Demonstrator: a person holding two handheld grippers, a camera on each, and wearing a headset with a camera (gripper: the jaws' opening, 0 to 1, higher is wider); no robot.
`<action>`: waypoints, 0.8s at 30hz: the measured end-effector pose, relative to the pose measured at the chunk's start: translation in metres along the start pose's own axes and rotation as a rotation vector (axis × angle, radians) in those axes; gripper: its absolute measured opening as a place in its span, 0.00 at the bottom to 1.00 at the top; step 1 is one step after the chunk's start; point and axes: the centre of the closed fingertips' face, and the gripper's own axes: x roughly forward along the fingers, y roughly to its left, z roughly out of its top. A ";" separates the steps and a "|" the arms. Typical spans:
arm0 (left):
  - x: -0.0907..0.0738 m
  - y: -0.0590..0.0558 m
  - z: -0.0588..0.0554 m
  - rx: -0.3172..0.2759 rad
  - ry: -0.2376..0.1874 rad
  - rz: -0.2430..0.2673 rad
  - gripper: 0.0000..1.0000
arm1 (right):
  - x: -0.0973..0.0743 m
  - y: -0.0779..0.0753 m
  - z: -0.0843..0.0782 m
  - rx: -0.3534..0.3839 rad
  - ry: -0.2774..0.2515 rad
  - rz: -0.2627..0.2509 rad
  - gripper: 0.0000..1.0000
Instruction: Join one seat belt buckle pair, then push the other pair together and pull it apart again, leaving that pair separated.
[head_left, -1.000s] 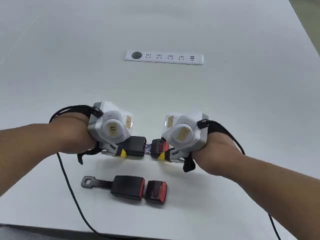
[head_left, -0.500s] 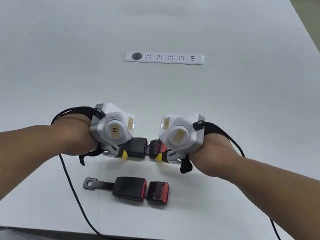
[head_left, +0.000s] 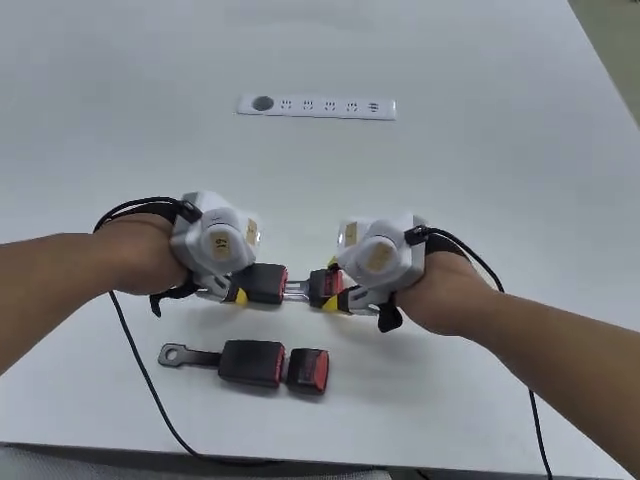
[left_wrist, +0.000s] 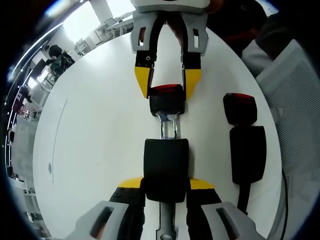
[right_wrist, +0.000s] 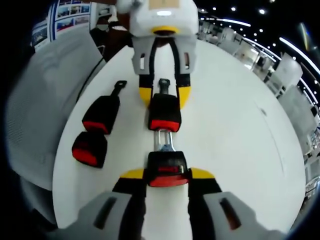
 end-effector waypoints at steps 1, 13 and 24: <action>0.000 0.000 0.000 -0.004 0.001 0.001 0.31 | -0.004 -0.001 -0.005 0.013 0.006 -0.005 0.30; -0.001 -0.002 0.000 -0.046 0.000 0.007 0.33 | -0.047 0.011 -0.067 0.023 0.085 -0.036 0.31; -0.004 -0.006 0.004 -0.049 0.006 0.036 0.33 | -0.072 0.013 -0.106 -0.001 0.145 -0.044 0.32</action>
